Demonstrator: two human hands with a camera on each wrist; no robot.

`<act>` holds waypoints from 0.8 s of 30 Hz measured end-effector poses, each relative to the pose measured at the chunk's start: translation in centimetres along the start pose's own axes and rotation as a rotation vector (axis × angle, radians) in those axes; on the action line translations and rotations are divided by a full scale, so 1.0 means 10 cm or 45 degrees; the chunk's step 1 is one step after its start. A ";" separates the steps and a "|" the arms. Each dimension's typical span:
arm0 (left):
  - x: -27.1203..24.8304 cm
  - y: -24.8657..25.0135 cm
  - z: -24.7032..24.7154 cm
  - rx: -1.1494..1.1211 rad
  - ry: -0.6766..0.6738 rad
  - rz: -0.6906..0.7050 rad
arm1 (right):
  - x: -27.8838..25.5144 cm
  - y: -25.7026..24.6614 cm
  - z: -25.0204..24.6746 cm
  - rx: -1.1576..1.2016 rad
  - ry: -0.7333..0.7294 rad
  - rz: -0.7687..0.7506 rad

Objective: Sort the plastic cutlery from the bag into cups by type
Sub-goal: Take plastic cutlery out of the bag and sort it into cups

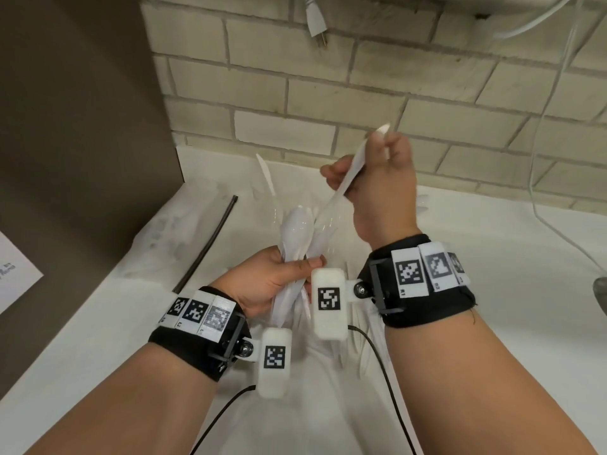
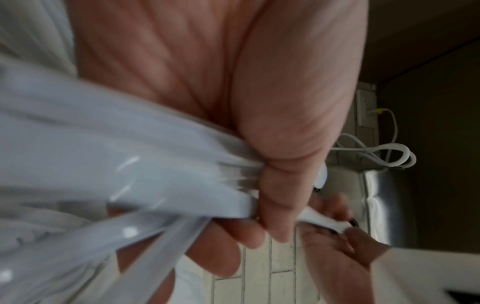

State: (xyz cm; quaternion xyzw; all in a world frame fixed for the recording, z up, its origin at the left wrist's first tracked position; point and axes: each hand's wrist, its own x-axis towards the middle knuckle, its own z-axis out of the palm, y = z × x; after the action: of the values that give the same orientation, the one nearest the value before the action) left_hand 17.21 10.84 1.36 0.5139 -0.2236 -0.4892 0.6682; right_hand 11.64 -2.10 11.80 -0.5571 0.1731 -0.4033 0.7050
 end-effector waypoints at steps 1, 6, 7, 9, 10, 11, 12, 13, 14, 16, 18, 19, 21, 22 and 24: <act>-0.01 -0.01 -0.01 -0.002 0.017 -0.005 | 0.01 -0.06 -0.01 0.026 0.006 -0.073; 0.01 0.04 -0.02 -0.101 0.123 -0.007 | -0.03 -0.07 -0.06 -0.533 -0.200 -0.059; 0.01 0.05 -0.02 -0.128 0.128 -0.007 | -0.06 -0.01 -0.07 -0.677 -0.257 -0.014; 0.03 0.05 -0.02 -0.147 0.104 -0.014 | -0.12 0.08 -0.08 -0.857 -0.379 0.148; 0.03 0.05 -0.02 -0.142 0.089 -0.013 | -0.15 0.11 -0.08 -0.891 -0.423 0.234; 0.02 0.05 -0.02 -0.134 0.082 -0.008 | -0.17 0.14 -0.07 -0.890 -0.449 0.295; 0.02 0.04 -0.01 -0.128 0.076 -0.002 | -0.19 0.15 -0.06 -0.874 -0.458 0.318; 0.02 0.03 -0.01 -0.124 0.076 0.002 | -0.21 0.16 -0.04 -0.858 -0.455 0.316; 0.02 0.03 -0.02 -0.118 0.078 0.007 | -0.22 0.17 -0.03 -0.842 -0.443 0.305; 0.01 0.02 -0.03 -0.089 0.074 0.011 | -0.19 0.18 -0.02 -0.810 -0.385 0.265; 0.01 0.00 -0.04 -0.068 0.063 0.006 | -0.13 0.17 -0.03 -0.792 -0.314 0.218; 0.00 0.00 -0.05 -0.068 0.059 0.008 | -0.12 0.17 -0.04 -0.787 -0.297 0.208; 0.01 0.00 -0.05 -0.073 0.056 0.015 | -0.13 0.16 -0.04 -0.794 -0.325 0.202; 0.02 0.00 -0.05 -0.083 0.053 0.017 | -0.15 0.16 -0.04 -0.814 -0.367 0.211; 0.03 -0.01 -0.04 -0.099 0.044 0.020 | -0.20 0.19 -0.03 -0.858 -0.434 0.234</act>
State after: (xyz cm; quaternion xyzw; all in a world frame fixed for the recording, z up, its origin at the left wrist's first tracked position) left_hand 17.66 10.80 1.08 0.4942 -0.1969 -0.4834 0.6952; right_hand 10.95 -0.69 9.55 -0.7987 0.2255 -0.1607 0.5342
